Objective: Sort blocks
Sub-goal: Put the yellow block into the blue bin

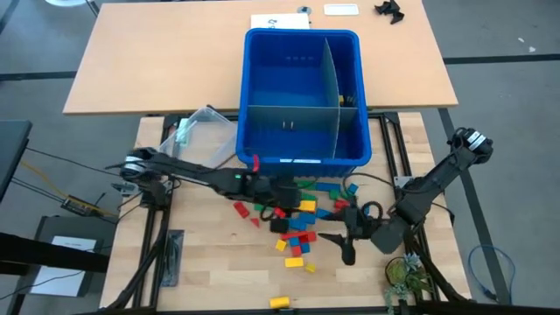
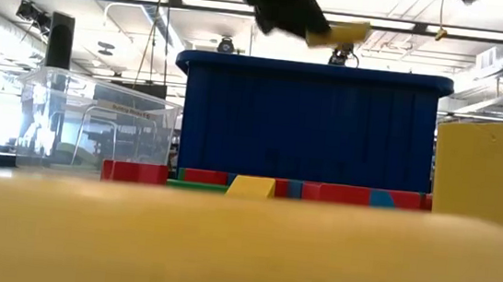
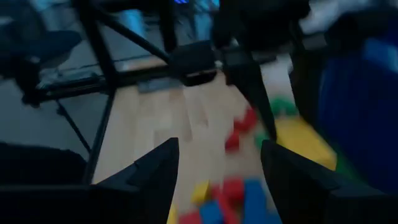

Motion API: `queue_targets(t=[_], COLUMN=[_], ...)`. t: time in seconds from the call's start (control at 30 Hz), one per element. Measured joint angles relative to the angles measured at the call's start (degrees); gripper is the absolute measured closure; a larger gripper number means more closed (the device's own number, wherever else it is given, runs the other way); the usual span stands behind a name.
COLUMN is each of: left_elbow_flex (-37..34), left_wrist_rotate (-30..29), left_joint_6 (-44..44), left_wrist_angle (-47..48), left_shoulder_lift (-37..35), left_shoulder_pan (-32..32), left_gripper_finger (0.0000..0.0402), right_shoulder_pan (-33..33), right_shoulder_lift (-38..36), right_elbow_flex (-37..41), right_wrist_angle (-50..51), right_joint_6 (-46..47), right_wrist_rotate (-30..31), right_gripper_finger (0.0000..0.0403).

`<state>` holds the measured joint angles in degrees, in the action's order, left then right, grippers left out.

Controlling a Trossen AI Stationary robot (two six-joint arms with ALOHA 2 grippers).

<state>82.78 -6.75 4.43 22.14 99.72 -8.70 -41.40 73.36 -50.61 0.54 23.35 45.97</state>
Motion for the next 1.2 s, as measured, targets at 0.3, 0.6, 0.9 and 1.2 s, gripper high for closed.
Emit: queue_targets(t=[0.3,0.6,0.9,1.2], left_elbow_flex=[0.0,-0.3,-1.4,-1.4], left_wrist_rotate=[8.2,16.6,18.0,16.9], left_joint_6=[-9.3,-15.6,-17.9,-18.0], left_wrist_angle=[9.2,8.7,5.1,4.5], left_shoulder_lift=[-9.5,-9.4,-9.4,-9.4], left_shoulder_pan=[0.0,0.0,0.0,0.0], left_gripper_finger=[0.0268,0.0268,0.0268,0.0230], right_shoulder_pan=[2.3,7.1,10.9,11.6], right_shoulder_lift=[3.3,8.4,11.5,11.7], right_elbow_flex=[0.0,0.0,0.0,0.0], right_wrist_angle=[-20.6,-23.0,-24.8,-25.5], right_joint_6=[-57.2,-81.2,-84.0,-79.3], right_wrist_rotate=[-3.5,-1.4,-4.0,-6.9], right_gripper_finger=[0.0175,0.0175,0.0183,0.0353])
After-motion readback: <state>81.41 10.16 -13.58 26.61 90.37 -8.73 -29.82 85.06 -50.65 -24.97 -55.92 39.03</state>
